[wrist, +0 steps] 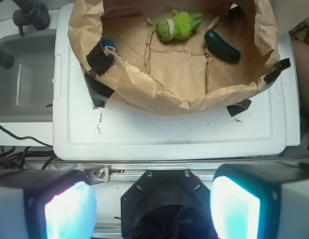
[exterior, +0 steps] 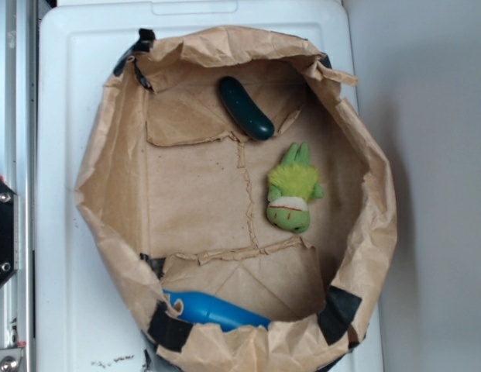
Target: Grab the plastic pickle.
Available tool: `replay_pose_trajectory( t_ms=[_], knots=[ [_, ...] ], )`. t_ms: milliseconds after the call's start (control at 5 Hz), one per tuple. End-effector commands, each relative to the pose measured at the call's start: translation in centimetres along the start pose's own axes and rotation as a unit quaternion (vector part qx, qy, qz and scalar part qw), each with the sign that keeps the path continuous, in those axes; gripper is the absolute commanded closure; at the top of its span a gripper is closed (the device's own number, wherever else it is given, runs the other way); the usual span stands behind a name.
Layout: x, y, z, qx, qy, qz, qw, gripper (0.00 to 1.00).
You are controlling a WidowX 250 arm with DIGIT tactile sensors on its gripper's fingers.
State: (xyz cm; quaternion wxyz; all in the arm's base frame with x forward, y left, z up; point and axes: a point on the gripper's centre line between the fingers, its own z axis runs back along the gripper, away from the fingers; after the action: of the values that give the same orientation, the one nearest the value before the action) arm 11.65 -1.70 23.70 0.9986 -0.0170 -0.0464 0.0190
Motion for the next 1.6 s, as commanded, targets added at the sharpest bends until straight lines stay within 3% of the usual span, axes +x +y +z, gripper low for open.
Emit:
replay_pose_trajectory(
  t_ms=[0, 200, 400, 800, 1400],
  knots=[
    [0.0, 0.0, 0.0, 0.000, 0.000, 0.000, 1.000, 0.00],
    [4.2, 0.6, -0.6, -0.019, -0.001, 0.025, 0.999, 0.00],
    [4.4, 2.1, -0.9, -0.022, -0.017, 0.053, 0.998, 0.00],
    [4.9, 4.5, -3.5, 0.004, -0.019, 0.102, 0.995, 0.00],
    [5.5, 4.9, -4.6, 0.002, -0.022, 0.079, 0.997, 0.00]
  ],
)
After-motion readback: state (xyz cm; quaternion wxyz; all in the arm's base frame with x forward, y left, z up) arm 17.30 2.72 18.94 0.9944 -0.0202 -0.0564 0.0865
